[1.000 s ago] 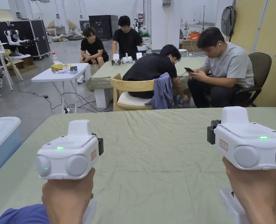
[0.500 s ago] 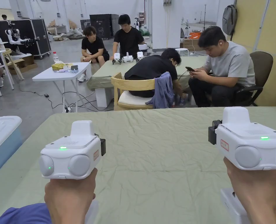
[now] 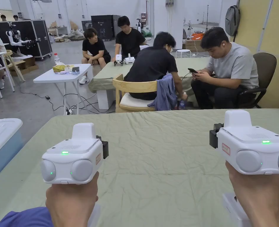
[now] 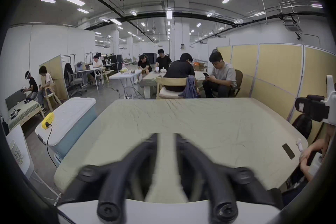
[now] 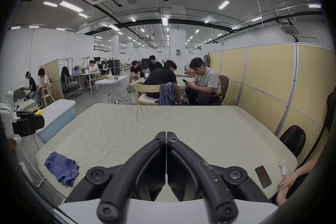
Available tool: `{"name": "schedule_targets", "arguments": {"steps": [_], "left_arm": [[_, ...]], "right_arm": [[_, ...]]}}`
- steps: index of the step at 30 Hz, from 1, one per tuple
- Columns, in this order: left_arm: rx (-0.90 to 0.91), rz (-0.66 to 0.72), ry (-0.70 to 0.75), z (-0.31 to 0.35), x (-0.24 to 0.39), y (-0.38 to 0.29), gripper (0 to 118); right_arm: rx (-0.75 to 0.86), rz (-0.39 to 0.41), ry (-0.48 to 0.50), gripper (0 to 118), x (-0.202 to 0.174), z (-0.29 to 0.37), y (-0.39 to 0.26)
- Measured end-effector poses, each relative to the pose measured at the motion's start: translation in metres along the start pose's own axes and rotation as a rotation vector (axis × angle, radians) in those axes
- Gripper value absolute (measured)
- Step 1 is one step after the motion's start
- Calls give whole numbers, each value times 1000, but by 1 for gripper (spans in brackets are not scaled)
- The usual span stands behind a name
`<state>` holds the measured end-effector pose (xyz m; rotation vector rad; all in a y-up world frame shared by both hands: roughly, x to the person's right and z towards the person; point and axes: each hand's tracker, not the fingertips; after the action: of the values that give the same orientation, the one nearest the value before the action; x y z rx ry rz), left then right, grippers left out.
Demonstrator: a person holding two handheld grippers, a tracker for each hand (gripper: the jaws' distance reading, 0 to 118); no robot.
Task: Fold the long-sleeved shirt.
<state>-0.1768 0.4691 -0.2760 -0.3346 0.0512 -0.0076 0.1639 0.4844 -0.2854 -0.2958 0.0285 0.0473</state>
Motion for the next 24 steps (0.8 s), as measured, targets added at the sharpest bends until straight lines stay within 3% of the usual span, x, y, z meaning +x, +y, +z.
{"name": "schedule_targets", "arguments": {"steps": [1,2,3,4,5,9,14,24], "left_arm": [[30,10,12,0,0,0,67],[38,28,15,-1,0,0,97],[29,45,10,-2,-1,0,117],[15,62,5,-3,-1,1,118],[30,53,9,1,0,2,117],[7,-24,71,-3,6,3,118],[14,6,51,-6,6,-1,118],[31,24,45,-4,3,4,118]], "right_arm": [[-6,4,-4,43,0,-1,0],[-23,4,-10,71,1,-4,0],[-41,-3,-14,93,2,-7,0],[-40,-12,-19,111,3,-8,-1],[-28,-22,-23,118,5,-7,-3],[-33,-56,-38,118,10,-8,-2],[1,-107,-28,118,18,-3,-2],[11,-73,-41,118,17,-1,1]]}}
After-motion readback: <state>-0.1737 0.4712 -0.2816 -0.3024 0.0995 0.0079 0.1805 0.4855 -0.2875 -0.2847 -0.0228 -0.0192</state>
